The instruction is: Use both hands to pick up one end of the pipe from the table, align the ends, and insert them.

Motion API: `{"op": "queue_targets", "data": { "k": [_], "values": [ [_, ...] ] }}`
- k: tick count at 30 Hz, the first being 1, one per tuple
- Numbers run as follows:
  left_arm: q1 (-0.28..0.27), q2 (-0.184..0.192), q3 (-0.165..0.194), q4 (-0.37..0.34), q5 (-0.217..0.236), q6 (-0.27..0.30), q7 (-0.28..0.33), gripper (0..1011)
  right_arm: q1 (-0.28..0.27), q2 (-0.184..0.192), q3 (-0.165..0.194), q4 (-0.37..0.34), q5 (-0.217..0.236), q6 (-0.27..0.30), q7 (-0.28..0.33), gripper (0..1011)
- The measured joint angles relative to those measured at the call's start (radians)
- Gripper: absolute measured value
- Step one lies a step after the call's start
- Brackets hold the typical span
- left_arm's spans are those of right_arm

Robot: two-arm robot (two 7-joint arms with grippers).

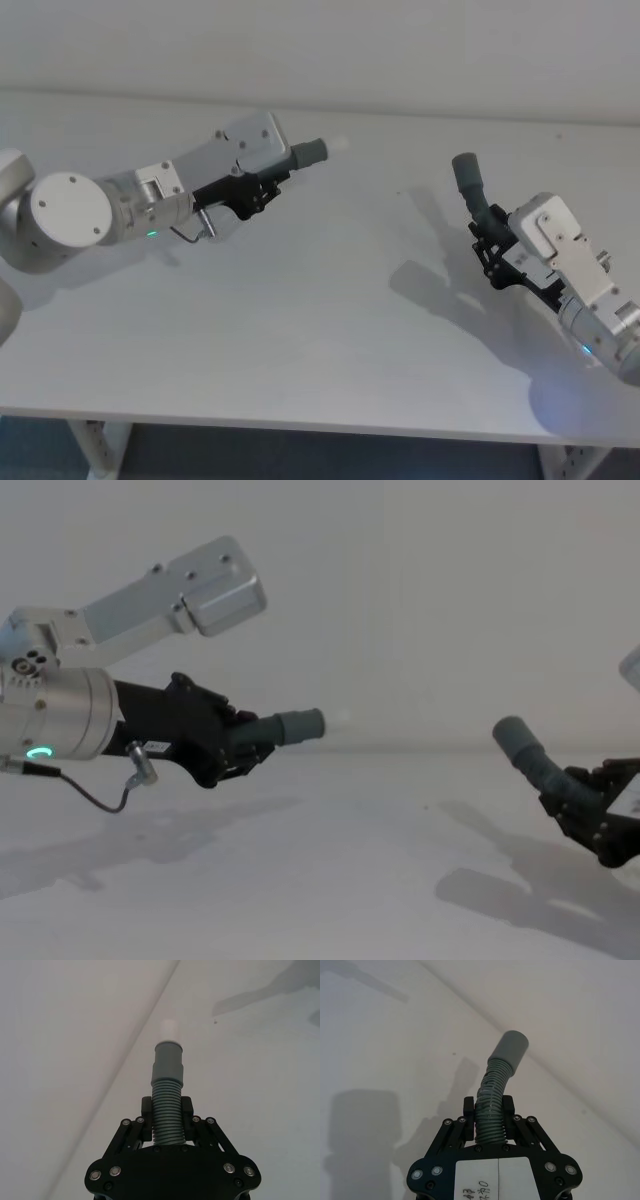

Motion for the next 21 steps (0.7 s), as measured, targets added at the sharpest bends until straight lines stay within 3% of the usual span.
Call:
{"op": "queue_targets", "data": {
  "k": [5, 7, 21],
  "values": [
    [-0.03, 0.019, 0.033, 0.0, 0.064, -0.052, -0.012, 327, 0.004, 0.015, -0.013, 0.014, -0.068, -0.072, -0.037, 316],
    [-0.038, 0.025, 0.042, 0.0, 0.081, -0.065, -0.015, 327, 0.005, 0.017, -0.015, 0.016, -0.074, -0.079, -0.04, 316],
    [-0.131, 0.073, 0.121, -0.017, 0.254, -0.192, -0.057, 327, 0.026, 0.068, -0.055, 0.078, -0.304, -0.295, -0.178, 316]
  ]
}}
